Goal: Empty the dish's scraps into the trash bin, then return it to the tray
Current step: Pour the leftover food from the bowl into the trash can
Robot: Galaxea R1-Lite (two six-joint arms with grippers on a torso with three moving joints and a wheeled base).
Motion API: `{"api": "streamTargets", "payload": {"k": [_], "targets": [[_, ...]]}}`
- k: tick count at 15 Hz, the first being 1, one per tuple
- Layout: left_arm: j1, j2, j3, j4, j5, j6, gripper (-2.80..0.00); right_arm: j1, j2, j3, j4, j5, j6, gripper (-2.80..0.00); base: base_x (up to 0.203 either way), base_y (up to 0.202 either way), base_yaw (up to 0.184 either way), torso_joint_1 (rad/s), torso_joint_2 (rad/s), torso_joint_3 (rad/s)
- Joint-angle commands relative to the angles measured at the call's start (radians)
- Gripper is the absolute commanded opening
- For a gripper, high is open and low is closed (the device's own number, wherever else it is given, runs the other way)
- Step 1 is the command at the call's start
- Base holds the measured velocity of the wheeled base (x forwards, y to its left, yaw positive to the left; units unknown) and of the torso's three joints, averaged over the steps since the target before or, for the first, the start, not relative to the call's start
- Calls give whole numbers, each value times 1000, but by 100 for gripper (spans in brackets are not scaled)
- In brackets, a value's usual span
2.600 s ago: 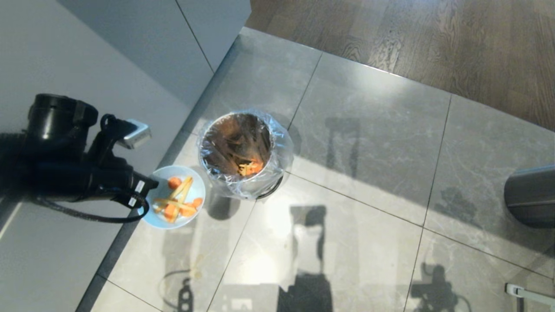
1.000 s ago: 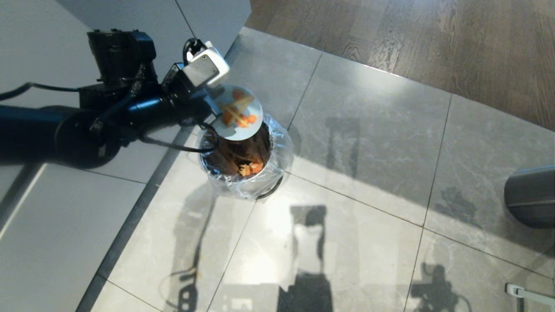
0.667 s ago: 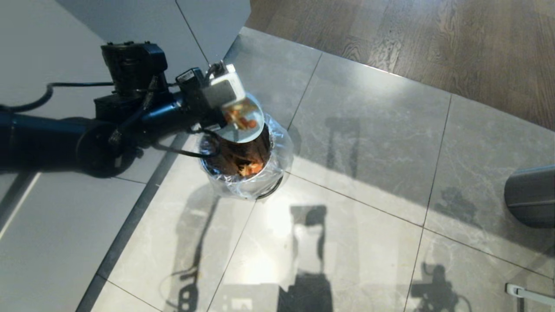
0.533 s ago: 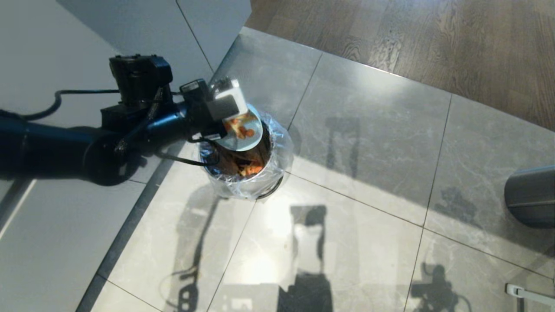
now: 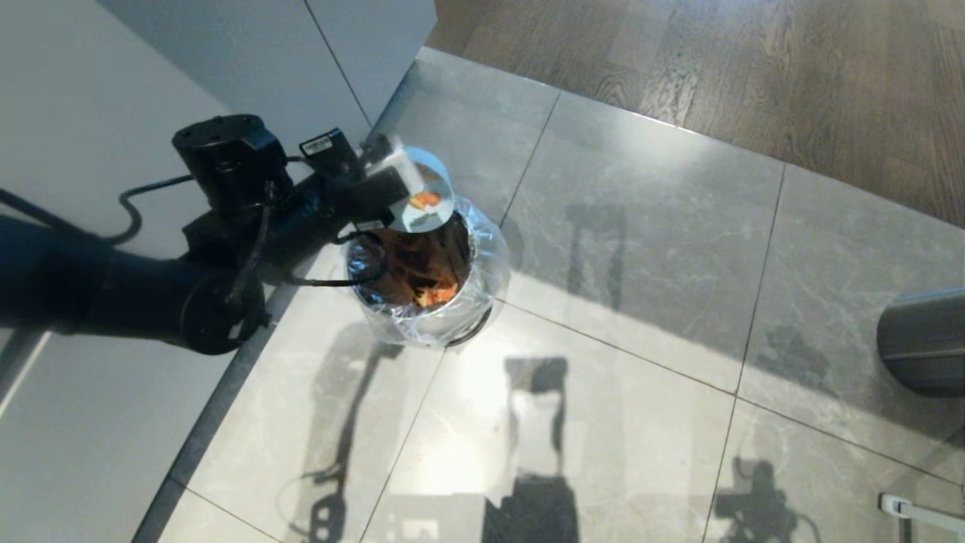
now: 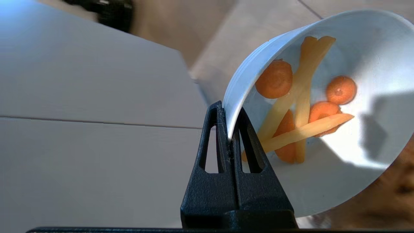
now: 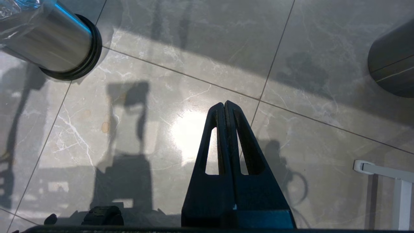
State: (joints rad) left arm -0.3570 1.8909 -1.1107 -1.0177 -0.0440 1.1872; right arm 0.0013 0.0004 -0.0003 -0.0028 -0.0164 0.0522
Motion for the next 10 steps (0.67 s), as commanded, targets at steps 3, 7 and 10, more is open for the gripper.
{"api": "streamTargets", "payload": {"k": [3, 7, 10], "targets": [[4, 20, 111, -255, 18, -10, -280, 0, 0, 0, -2, 1, 0, -280, 0, 0, 0, 0, 0, 0], [3, 16, 235, -517, 76, -23, -280, 0, 0, 0, -2, 1, 0, -280, 0, 0, 0, 0, 0, 0], [0, 8, 288, -552, 75, 3, -280, 0, 0, -1, -1, 1, 0, -280, 0, 0, 0, 0, 0, 0]]}}
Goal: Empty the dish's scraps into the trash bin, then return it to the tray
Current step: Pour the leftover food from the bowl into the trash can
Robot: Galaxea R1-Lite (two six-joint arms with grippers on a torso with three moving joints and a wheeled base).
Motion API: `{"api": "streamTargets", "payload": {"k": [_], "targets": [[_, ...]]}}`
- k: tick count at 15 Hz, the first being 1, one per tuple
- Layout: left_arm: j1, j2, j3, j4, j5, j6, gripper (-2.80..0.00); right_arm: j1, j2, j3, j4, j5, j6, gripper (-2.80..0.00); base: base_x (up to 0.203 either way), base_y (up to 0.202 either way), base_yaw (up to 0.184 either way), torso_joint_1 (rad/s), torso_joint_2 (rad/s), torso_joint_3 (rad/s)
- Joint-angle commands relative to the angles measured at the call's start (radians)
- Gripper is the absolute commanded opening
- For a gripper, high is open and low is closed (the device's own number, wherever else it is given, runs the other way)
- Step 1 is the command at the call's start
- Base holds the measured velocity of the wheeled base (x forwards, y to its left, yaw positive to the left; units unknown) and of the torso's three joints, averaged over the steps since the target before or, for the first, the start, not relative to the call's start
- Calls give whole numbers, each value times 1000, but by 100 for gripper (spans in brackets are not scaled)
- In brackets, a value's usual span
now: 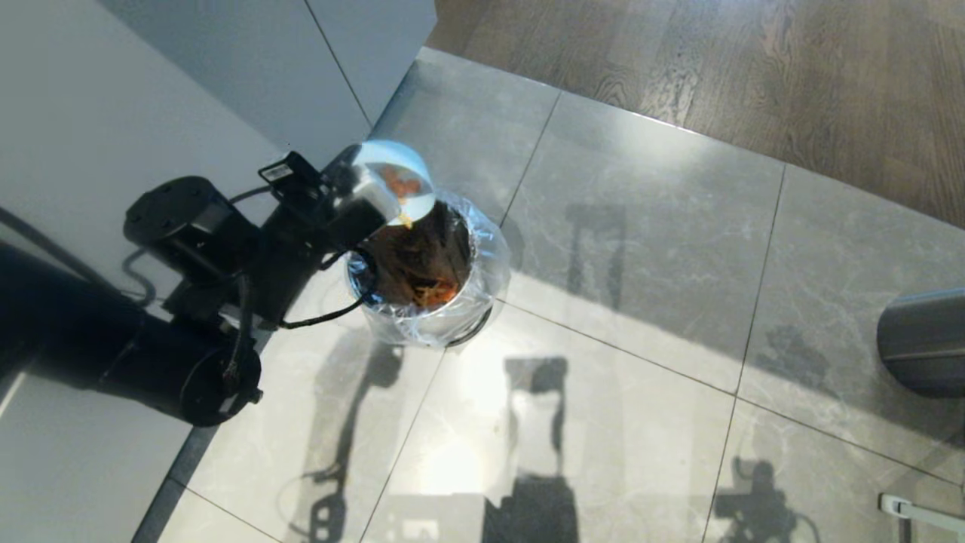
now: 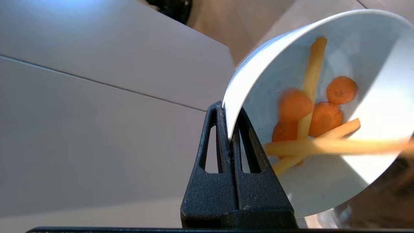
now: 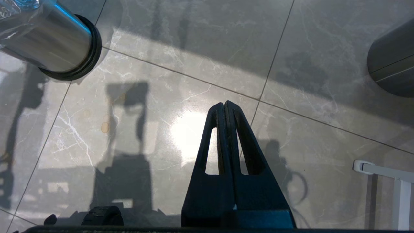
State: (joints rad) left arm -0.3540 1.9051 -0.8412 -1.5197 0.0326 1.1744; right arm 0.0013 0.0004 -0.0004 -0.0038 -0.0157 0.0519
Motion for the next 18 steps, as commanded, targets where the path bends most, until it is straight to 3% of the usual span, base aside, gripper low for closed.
{"api": "streamTargets", "payload": {"k": [1, 4, 7, 11, 15, 17, 18], "targets": [[-7, -6, 16, -50, -5, 49, -280, 0, 0, -1, -1, -1, 0, -280, 0, 0, 0, 0, 0, 0], [-33, -7, 11, -50, -10, 193, -280, 0, 0, 0, -1, -1, 0, -280, 0, 0, 0, 0, 0, 0], [-64, 10, -11, -50, -14, 245, -280, 0, 0, -1, 0, 0, 0, -280, 0, 0, 0, 0, 0, 0], [-72, 17, -26, -50, -14, 400, -280, 0, 0, 0, 1, -1, 0, -280, 0, 0, 0, 0, 0, 0], [-84, 14, -24, -43, -20, 635, -280, 0, 0, -1, 1, 0, 0, -280, 0, 0, 0, 0, 0, 0], [-90, 13, -29, -14, -56, 789, -280, 0, 0, 0, -1, 0, 0, -280, 0, 0, 0, 0, 0, 0], [-92, 11, -46, -17, -64, 803, -280, 0, 0, 0, 1, -1, 0, -280, 0, 0, 0, 0, 0, 0]]}}
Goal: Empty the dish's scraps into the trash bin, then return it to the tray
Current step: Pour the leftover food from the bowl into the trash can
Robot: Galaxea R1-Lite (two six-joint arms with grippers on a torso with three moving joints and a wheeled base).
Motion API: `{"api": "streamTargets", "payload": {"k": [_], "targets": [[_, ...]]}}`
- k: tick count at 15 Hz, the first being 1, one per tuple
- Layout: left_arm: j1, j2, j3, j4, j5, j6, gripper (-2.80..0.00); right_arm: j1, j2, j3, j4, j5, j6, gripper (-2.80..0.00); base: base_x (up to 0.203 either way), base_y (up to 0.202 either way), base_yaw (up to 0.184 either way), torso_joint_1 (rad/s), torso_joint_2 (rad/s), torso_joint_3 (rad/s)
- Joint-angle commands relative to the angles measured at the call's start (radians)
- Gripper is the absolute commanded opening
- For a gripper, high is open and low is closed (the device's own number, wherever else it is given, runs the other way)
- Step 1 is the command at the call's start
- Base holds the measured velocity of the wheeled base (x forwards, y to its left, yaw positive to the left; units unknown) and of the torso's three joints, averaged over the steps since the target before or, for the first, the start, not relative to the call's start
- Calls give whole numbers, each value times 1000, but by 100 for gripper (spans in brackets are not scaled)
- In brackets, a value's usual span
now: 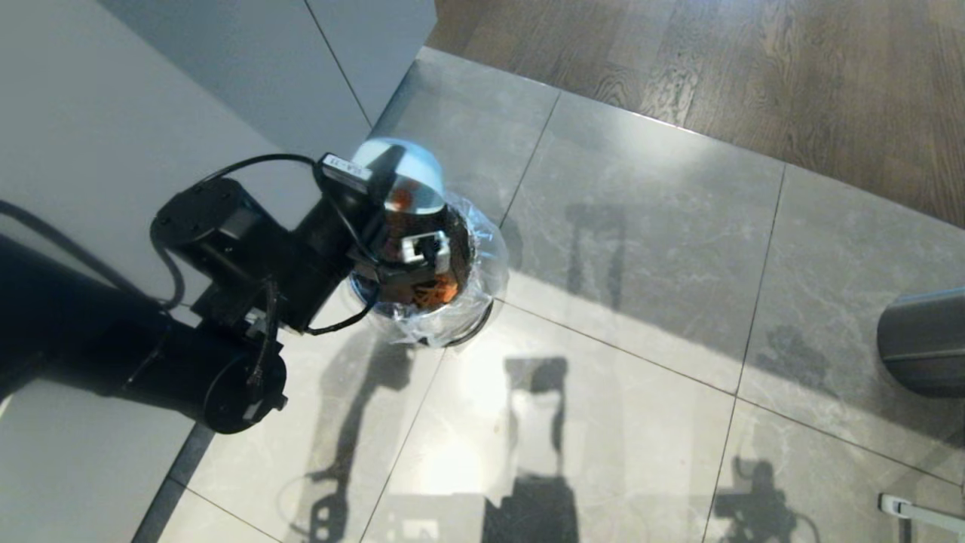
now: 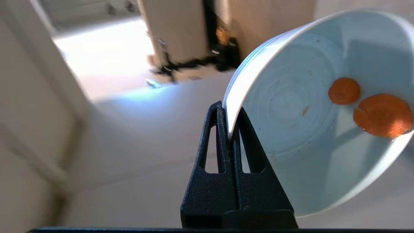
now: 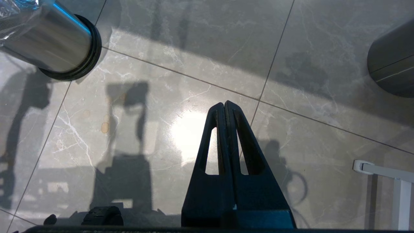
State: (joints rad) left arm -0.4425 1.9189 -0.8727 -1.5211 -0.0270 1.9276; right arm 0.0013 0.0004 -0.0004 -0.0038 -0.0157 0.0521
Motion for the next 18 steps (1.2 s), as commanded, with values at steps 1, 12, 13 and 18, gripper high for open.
{"api": "streamTargets", "payload": {"k": [1, 12, 13, 18], "targets": [[-4, -3, -19, -18, -7, 46, -280, 0, 0, 0, -1, -1, 0, -280, 0, 0, 0, 0, 0, 0], [-18, -72, 48, -49, -63, 125, -280, 0, 0, 0, -1, -1, 0, -280, 0, 0, 0, 0, 0, 0], [-18, -83, 73, -49, -64, 124, -280, 0, 0, -1, 0, 0, 0, -280, 0, 0, 0, 0, 0, 0], [-27, -150, 76, -49, -55, 130, -280, 0, 0, -1, -1, 0, 0, -280, 0, 0, 0, 0, 0, 0]]}}
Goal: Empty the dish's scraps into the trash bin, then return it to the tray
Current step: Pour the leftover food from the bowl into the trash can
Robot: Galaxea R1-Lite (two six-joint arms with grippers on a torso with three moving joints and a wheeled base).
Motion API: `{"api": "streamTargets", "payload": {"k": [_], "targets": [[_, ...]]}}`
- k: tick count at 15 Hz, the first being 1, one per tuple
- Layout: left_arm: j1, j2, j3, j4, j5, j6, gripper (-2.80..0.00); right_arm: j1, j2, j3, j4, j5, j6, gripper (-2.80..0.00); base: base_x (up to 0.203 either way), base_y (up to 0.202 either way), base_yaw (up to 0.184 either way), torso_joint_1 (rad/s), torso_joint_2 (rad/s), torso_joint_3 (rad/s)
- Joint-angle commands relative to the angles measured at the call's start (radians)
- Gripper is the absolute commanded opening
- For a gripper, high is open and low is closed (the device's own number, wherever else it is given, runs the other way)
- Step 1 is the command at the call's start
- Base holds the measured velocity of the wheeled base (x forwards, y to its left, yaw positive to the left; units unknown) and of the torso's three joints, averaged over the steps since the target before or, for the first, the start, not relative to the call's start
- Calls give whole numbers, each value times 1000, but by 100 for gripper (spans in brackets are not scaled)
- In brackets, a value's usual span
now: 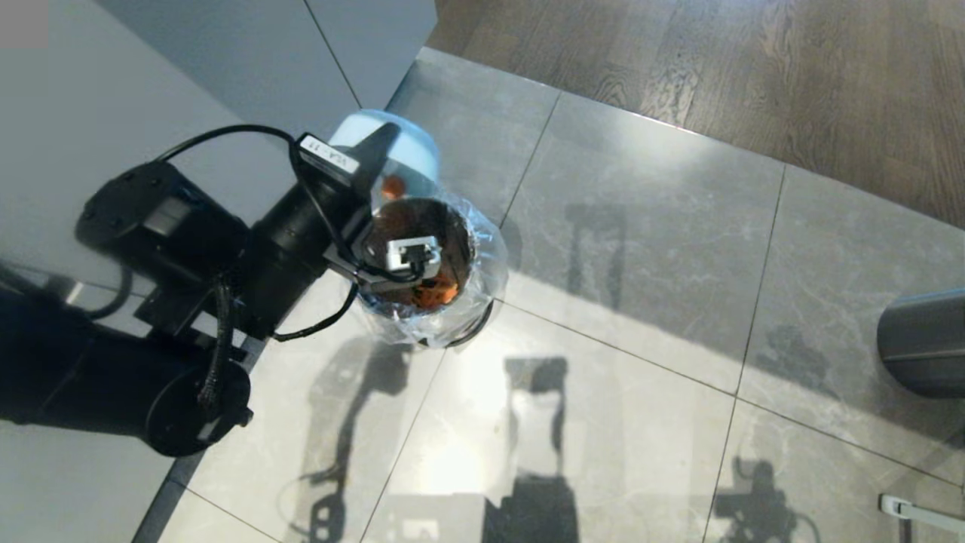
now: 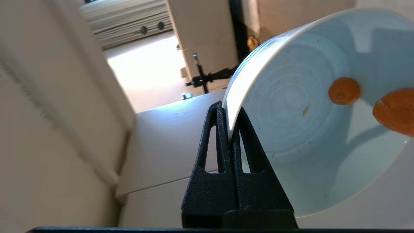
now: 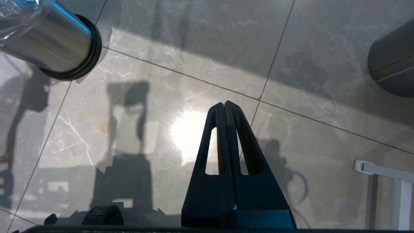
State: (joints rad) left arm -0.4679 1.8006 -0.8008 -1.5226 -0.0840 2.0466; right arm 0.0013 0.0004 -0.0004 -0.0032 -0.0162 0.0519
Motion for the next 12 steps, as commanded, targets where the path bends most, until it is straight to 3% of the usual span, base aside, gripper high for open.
{"api": "streamTargets", "payload": {"k": [1, 5, 12], "targets": [[0, -42, -17, -47, 5, 9, -280, 0, 0, 0, -1, 0, 0, -280, 0, 0, 0, 0, 0, 0], [-1, -76, -78, -47, 9, -10, -280, 0, 0, -1, 0, -1, 0, -280, 0, 0, 0, 0, 0, 0], [-14, -154, -12, -47, 30, -62, -280, 0, 0, -1, -1, 0, 0, -280, 0, 0, 0, 0, 0, 0]]}}
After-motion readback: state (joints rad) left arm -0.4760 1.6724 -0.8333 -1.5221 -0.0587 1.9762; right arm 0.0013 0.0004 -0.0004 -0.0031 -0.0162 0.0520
